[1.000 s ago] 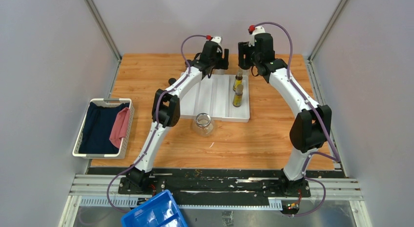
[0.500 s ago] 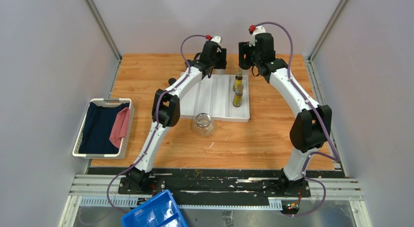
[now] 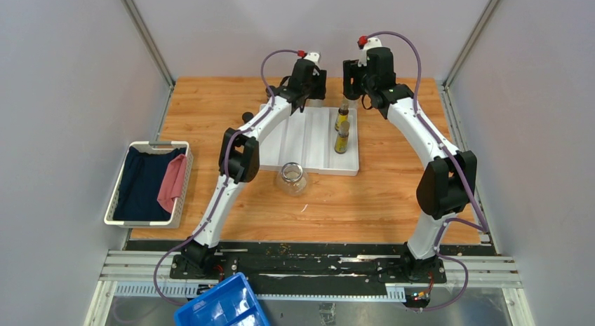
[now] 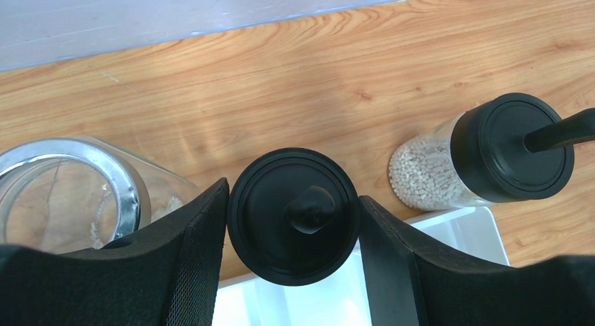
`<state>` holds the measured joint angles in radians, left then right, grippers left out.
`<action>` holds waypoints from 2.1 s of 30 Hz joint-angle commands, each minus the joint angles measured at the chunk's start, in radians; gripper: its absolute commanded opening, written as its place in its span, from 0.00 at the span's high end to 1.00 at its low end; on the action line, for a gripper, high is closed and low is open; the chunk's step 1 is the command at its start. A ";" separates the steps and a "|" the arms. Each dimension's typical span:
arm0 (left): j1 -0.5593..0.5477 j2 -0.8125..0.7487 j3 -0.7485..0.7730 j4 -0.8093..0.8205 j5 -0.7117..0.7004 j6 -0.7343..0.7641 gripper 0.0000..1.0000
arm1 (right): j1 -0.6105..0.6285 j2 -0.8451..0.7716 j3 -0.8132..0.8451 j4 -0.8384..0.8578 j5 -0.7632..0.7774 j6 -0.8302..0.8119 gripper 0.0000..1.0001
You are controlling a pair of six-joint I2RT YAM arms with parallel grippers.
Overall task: Organize the condiment bottles
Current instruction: Pick up the bottle from the corner of the board.
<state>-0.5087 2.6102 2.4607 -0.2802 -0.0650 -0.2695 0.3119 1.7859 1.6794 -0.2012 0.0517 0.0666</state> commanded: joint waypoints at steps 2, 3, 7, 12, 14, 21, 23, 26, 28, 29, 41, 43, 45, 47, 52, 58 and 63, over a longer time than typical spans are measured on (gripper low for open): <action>-0.019 -0.032 -0.009 0.029 -0.039 0.051 1.00 | -0.016 -0.029 -0.002 0.019 -0.003 0.012 0.25; -0.020 -0.035 -0.009 0.032 -0.039 0.054 1.00 | -0.016 -0.029 -0.003 0.021 -0.003 0.012 0.25; -0.020 -0.049 -0.009 0.046 -0.041 0.065 1.00 | -0.016 -0.030 -0.006 0.028 -0.004 0.010 0.25; -0.021 -0.061 -0.004 0.064 -0.047 0.076 1.00 | -0.017 -0.029 -0.006 0.033 -0.007 0.012 0.25; -0.021 -0.064 -0.003 0.073 -0.049 0.079 1.00 | -0.016 -0.028 -0.005 0.034 -0.007 0.012 0.25; -0.021 -0.075 0.013 0.102 -0.049 0.084 1.00 | -0.016 -0.021 -0.002 0.034 -0.007 0.010 0.25; -0.021 -0.077 0.016 0.110 -0.049 0.085 1.00 | -0.015 -0.023 -0.001 0.034 -0.007 0.009 0.25; -0.021 -0.081 0.015 0.120 -0.047 0.083 1.00 | -0.016 -0.026 -0.004 0.034 -0.004 0.006 0.25; -0.022 -0.083 0.014 0.125 -0.046 0.082 1.00 | -0.016 -0.027 -0.007 0.037 -0.002 0.007 0.25; -0.022 -0.085 0.015 0.127 -0.045 0.082 1.00 | -0.017 -0.026 -0.009 0.038 -0.002 0.007 0.25; -0.025 -0.104 0.016 0.145 -0.061 0.098 1.00 | -0.016 -0.026 -0.015 0.044 -0.001 0.007 0.25; -0.025 -0.110 0.017 0.145 -0.063 0.099 1.00 | -0.016 -0.027 -0.014 0.044 -0.001 0.006 0.25; -0.025 -0.114 0.017 0.146 -0.066 0.101 1.00 | -0.016 -0.029 -0.015 0.043 -0.001 0.007 0.25; -0.025 -0.118 0.017 0.147 -0.070 0.101 1.00 | -0.016 -0.031 -0.015 0.044 -0.003 0.007 0.25; -0.025 -0.125 0.018 0.144 -0.076 0.104 1.00 | -0.016 -0.033 -0.015 0.044 -0.005 0.009 0.25; -0.025 -0.142 0.018 0.141 -0.080 0.114 1.00 | -0.017 -0.038 -0.017 0.045 -0.003 0.010 0.25; -0.025 -0.173 0.012 0.125 -0.091 0.128 1.00 | -0.015 -0.049 -0.019 0.044 -0.007 0.017 0.25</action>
<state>-0.5217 2.5504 2.4565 -0.2066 -0.1329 -0.1658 0.3119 1.7836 1.6760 -0.1715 0.0517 0.0669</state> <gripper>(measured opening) 0.603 0.751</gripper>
